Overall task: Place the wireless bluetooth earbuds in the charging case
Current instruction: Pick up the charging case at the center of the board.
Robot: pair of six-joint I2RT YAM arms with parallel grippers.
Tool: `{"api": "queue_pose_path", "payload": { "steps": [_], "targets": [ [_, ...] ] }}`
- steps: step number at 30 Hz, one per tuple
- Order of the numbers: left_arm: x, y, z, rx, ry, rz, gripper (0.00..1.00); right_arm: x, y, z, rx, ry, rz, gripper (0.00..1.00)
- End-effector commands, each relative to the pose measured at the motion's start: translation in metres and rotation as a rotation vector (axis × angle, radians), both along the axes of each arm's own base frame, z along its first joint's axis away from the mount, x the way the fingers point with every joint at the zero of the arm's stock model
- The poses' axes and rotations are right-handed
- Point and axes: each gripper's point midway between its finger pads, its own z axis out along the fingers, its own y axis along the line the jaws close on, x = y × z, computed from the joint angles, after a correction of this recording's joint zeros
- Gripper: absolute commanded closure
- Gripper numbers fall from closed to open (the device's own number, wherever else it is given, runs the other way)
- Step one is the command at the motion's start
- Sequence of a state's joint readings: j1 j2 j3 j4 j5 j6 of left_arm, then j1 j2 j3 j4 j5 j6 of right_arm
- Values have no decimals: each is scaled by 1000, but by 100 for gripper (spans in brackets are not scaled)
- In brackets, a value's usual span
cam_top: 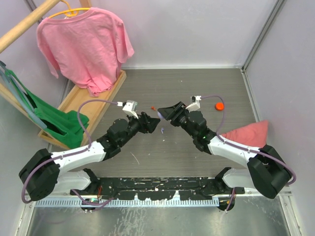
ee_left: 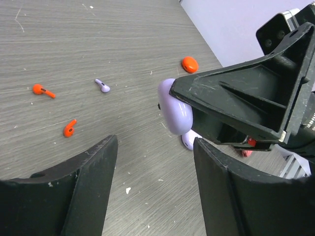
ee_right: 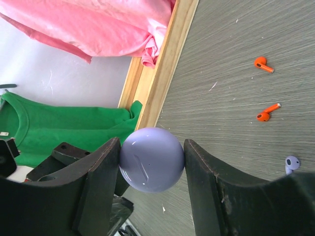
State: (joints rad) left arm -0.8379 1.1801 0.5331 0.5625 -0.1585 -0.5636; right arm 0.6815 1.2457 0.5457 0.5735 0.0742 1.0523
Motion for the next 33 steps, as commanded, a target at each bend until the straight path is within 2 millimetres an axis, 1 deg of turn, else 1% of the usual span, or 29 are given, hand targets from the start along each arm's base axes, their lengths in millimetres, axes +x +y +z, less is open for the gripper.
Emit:
{"api": "queue_pose_path", "payload": {
  "steps": [1, 4, 5, 7, 12, 17, 24, 27, 30, 33],
  "targets": [
    [12, -10, 46, -108, -130, 37, 38, -1, 0, 39, 99, -80, -20, 49],
    [17, -13, 41, -107, -126, 62, 41, -2, 1, 39, 104, -76, -21, 49],
    [18, -13, 46, -124, -138, 67, 42, -2, 2, 39, 105, -75, -20, 50],
    [21, -18, 34, -112, -131, 74, 43, -3, 3, 40, 108, -72, -16, 49],
    [24, -22, 35, -145, -158, 82, 48, -5, 6, 38, 113, -61, -12, 49],
    [23, -27, 36, -154, -178, 74, 48, -7, 7, 36, 111, -55, -19, 49],
    [27, -23, 35, -162, -189, 112, 61, -10, 5, 36, 115, -53, -33, 49],
    [27, -23, 33, -158, -187, 114, 70, -11, 3, 36, 116, -54, -38, 49],
    [26, -22, 31, -153, -187, 113, 81, -10, 2, 38, 107, -70, -42, 46],
    [24, -20, 27, -142, -181, 113, 90, -10, 0, 42, 81, -106, -42, 40]
  ]
}}
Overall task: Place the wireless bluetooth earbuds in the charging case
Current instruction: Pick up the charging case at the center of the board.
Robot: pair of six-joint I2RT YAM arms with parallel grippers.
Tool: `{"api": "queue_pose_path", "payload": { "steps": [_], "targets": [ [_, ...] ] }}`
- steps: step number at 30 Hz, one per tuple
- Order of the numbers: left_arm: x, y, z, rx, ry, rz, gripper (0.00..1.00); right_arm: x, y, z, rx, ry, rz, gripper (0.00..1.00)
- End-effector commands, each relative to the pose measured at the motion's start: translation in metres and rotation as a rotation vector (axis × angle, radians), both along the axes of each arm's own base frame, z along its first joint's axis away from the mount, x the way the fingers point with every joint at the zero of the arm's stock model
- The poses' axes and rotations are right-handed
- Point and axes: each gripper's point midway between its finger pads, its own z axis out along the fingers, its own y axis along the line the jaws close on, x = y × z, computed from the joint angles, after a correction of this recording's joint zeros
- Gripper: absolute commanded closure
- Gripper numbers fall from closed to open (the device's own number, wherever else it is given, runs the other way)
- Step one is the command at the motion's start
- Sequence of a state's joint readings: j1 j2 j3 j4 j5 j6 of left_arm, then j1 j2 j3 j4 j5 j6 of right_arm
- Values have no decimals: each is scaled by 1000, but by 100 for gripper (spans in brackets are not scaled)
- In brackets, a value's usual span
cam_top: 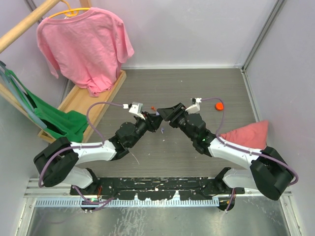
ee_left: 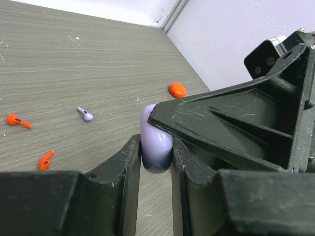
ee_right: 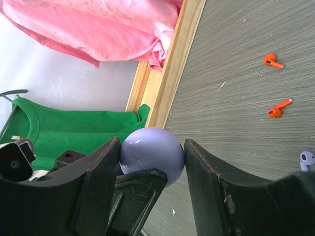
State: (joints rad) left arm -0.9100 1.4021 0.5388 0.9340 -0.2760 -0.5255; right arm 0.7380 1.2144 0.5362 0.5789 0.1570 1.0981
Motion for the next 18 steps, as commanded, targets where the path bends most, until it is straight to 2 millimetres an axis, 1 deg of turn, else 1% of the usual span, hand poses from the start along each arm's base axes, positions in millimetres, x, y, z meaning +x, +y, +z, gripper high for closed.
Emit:
{"api": "queue_pose_path", "payload": {
  "steps": [1, 2, 3, 9, 10, 11, 12, 14, 16, 18],
  "targets": [
    [8, 12, 20, -52, -51, 66, 93, -2, -4, 34, 24, -119, -9, 38],
    [7, 13, 18, -46, -43, 67, 97, -3, -4, 38, 17, -139, -3, 36],
    [7, 15, 16, -36, -34, 70, 99, -4, -4, 41, 12, -154, 4, 35],
    [2, 24, 9, 24, -15, 76, 100, -9, -8, 63, -64, -288, 27, 28],
    [0, 26, 9, 39, -14, 73, 100, -10, -9, 67, -101, -330, 37, 28],
    [-1, 26, 5, 66, -8, 65, 100, -11, -10, 69, -132, -363, 47, 27],
    [-5, 29, 12, 71, -18, 51, 100, -12, -12, 72, -163, -395, 55, 26],
    [-11, 31, 12, 112, -16, 18, 100, -14, -17, 78, -231, -461, 70, 25],
    [-17, 34, 17, 150, -22, -22, 100, -16, -23, 82, -318, -528, 88, 24],
    [-26, 36, 13, 204, -13, -67, 100, -21, -26, 86, -409, -596, 129, 24]
  ]
}}
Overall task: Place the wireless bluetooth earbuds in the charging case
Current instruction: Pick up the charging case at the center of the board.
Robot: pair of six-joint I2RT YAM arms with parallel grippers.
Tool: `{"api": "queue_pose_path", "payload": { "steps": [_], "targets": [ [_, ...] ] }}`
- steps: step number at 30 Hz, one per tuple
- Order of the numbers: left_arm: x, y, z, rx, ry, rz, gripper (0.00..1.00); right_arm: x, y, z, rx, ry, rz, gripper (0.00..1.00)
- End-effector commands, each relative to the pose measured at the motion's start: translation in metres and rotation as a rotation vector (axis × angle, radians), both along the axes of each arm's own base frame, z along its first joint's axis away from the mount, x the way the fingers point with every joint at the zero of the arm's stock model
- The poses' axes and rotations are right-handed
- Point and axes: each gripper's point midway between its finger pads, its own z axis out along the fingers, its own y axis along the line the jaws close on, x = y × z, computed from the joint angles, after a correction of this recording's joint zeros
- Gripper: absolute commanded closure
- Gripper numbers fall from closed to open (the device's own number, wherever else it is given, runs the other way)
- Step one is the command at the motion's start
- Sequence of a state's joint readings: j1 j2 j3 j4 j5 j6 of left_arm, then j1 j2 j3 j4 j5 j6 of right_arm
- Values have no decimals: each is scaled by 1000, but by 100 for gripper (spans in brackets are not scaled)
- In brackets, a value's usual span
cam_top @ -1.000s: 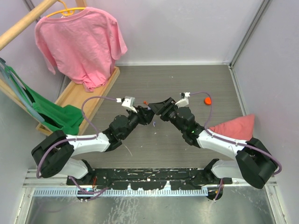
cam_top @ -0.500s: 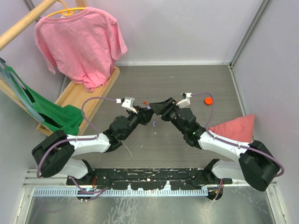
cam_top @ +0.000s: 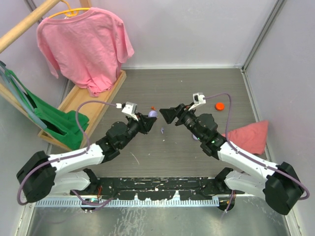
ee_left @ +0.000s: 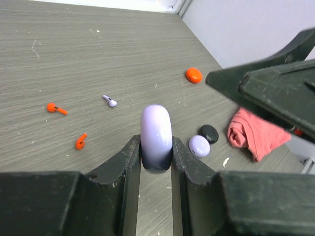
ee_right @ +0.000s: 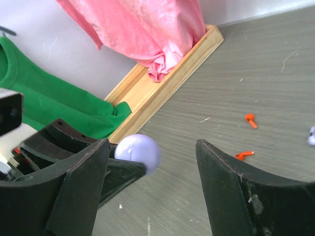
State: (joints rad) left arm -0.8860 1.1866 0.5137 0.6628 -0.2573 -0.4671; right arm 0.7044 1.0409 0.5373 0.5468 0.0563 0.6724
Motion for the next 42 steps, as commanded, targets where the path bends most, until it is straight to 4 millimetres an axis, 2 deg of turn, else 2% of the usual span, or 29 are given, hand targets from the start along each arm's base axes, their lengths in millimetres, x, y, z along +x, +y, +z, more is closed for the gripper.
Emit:
{"api": "queue_pose_path", "payload": {
  "steps": [1, 6, 10, 18, 24, 32, 42],
  "targets": [
    [-16, 6, 11, 112, -28, -96, 100, -10, -8, 47, -196, -276, 69, 23],
    [-38, 11, 23, 198, -61, -216, 100, -27, -6, 37, -416, -367, 199, 23],
    [-61, 10, 35, 244, -116, -343, 97, -55, 4, 22, -523, -466, 397, 26],
    [-97, 3, 47, 300, -217, -560, 98, -89, 13, 7, -578, -557, 630, 29],
    [-110, 3, 52, 342, -271, -644, 99, -112, 22, 0, -533, -640, 772, 36],
    [-123, -5, 50, 354, -284, -756, 99, -122, 30, 0, -499, -704, 852, 46],
    [-130, -14, 43, 384, -229, -854, 100, -127, 34, -15, -524, -697, 928, 55]
  ]
}}
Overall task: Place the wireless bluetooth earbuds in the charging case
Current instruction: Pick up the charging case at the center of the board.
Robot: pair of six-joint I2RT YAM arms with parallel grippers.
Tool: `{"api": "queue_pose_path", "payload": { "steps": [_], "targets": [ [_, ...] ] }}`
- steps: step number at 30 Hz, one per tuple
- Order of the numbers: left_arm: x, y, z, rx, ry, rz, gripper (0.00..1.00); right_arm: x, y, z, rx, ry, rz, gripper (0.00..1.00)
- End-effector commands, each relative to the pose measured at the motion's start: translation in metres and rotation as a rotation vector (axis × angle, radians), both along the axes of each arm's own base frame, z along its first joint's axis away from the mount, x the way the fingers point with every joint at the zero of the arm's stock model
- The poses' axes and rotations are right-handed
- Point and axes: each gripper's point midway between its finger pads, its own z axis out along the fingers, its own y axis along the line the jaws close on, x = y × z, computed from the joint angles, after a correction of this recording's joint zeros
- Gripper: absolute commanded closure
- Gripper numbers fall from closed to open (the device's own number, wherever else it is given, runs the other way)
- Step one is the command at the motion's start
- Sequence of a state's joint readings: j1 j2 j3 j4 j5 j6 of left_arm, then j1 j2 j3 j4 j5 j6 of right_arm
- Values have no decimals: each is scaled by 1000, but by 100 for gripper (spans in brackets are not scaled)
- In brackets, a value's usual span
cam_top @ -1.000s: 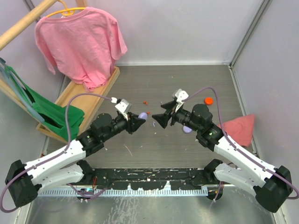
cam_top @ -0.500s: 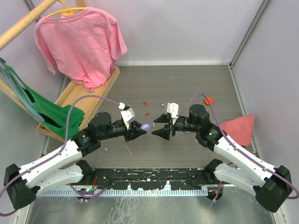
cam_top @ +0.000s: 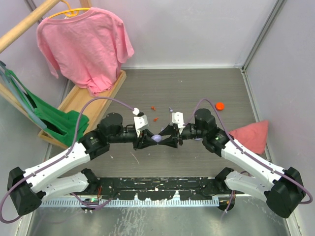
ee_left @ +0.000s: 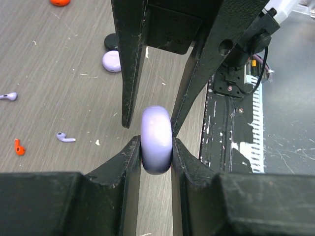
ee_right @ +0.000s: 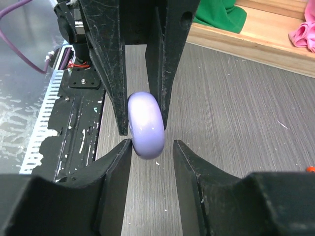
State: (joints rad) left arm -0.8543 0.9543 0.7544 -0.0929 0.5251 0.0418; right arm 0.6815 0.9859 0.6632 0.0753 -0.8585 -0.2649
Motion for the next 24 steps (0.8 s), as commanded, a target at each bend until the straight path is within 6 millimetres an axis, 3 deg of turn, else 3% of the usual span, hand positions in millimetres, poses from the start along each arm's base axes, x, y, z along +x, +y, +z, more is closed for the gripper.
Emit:
{"api": "queue_pose_path", "payload": {
  "steps": [1, 24],
  "targets": [
    [-6, -3, 20, -18, -24, -61, 100, -5, 3, 13, 26, -70, 58, 56],
    [-9, -4, 6, 71, 32, -104, 100, -12, 7, 24, 44, -72, 98, 56]
  ]
}}
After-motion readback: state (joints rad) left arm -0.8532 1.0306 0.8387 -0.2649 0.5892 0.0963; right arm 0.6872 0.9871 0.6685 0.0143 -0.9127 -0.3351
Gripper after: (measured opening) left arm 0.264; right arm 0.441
